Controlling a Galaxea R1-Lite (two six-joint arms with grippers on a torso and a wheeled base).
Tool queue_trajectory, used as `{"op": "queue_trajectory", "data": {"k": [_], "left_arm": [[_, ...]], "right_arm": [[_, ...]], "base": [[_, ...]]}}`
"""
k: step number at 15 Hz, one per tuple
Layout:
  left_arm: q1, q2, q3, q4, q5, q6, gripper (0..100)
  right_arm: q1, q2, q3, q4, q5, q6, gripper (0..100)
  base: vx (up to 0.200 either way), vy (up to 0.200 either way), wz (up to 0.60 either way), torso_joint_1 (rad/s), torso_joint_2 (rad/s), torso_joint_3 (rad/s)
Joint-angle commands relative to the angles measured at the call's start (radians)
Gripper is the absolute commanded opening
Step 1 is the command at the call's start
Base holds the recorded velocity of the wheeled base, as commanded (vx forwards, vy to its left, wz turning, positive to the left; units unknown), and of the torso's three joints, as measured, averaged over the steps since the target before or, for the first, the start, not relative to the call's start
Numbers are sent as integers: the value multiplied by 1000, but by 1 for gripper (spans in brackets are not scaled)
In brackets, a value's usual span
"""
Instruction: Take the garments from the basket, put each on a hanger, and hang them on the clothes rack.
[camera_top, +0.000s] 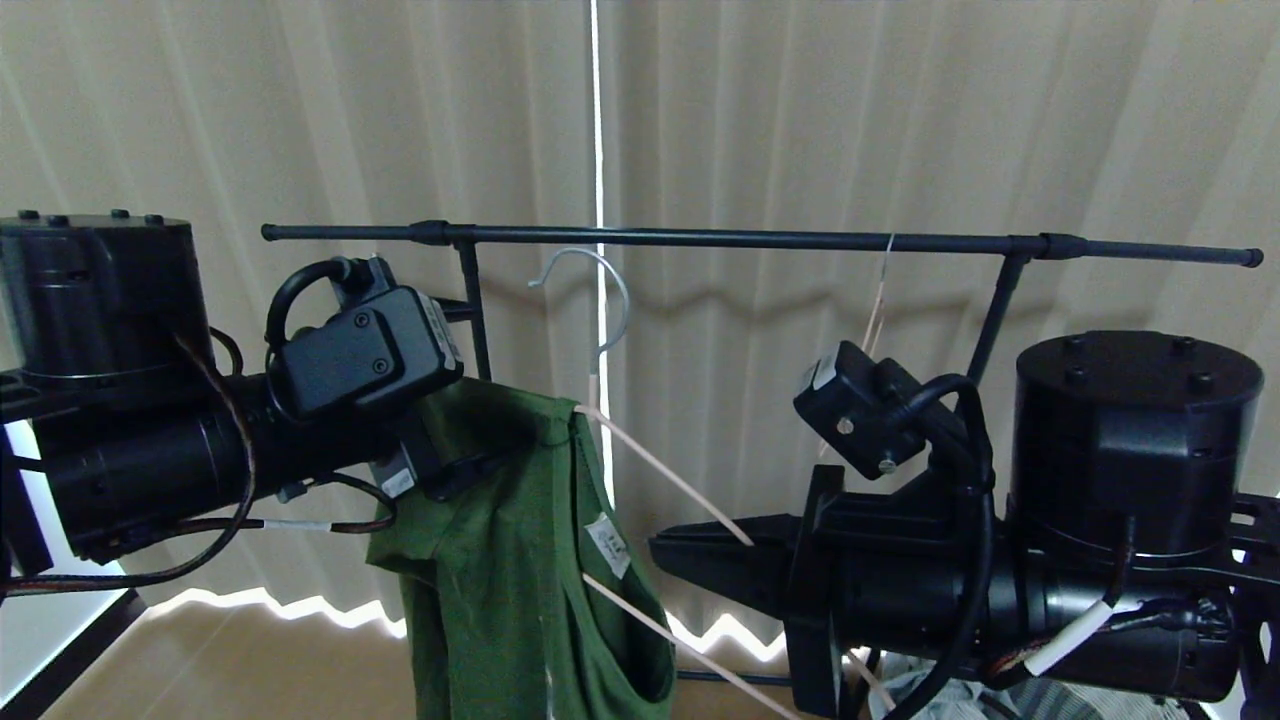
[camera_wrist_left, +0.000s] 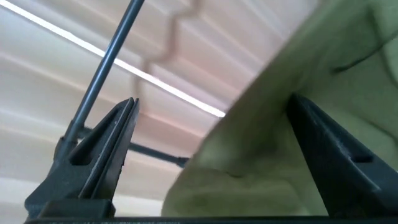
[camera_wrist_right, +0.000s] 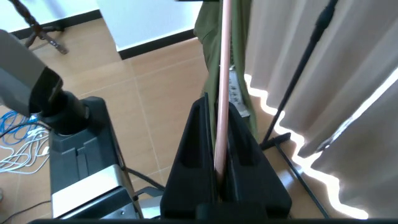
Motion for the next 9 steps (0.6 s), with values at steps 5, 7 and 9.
{"op": "queue_trajectory", "data": {"k": [5, 7, 9], "left_arm": [[8, 13, 2, -1, -1, -1, 0], [8, 13, 3, -1, -1, -1, 0], [8, 13, 5, -1, -1, -3, 0]], "right_arm": [[16, -3, 0, -2, 14, -1, 0], [16, -4, 2, -4, 14, -1, 0], [16, -6, 2, -4, 14, -1, 0]], "base": [[0, 0, 0, 0, 0, 0], [0, 0, 0, 0, 0, 0], [0, 0, 0, 0, 0, 0]]}}
